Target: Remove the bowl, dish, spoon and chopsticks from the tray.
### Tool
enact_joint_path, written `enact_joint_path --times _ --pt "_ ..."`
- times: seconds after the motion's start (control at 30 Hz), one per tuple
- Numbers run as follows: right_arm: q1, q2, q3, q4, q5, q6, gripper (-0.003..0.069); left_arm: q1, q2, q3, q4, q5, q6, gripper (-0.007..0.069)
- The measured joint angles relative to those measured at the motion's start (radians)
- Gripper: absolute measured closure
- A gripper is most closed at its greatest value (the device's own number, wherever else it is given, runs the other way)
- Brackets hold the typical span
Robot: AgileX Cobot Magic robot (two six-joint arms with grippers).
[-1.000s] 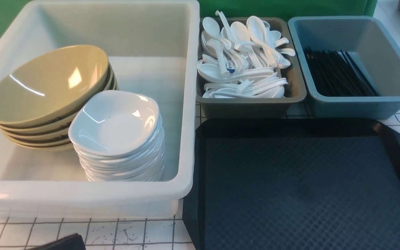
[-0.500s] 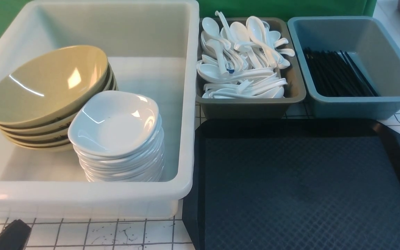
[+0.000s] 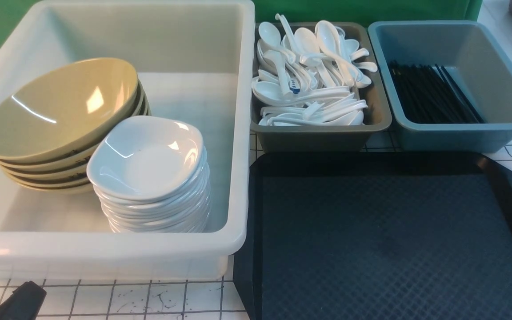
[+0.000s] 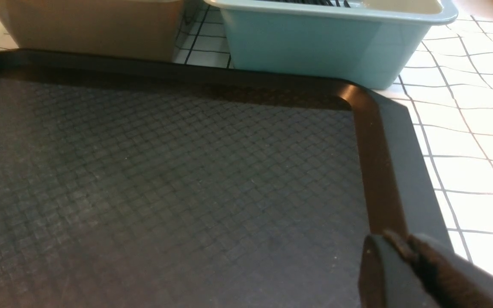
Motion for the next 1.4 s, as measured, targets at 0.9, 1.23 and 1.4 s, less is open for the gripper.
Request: enact_joint_path --times 0.9,1.23,1.4 --pt "0.0 0.0 0.0 0.0 0.0 0.0 0.0549 0.0 0.0 0.0 -0.003 0.0 -0.016 0.0626" --pt "0.0 0.0 0.0 0.0 0.0 0.0 0.054 0.0 0.0 0.0 -0.003 0.0 -0.016 0.0626" --pt "0.0 0.0 0.0 0.0 0.0 0.0 0.0533 0.0 0.0 0.0 -0.003 0.0 -0.016 0.0626"
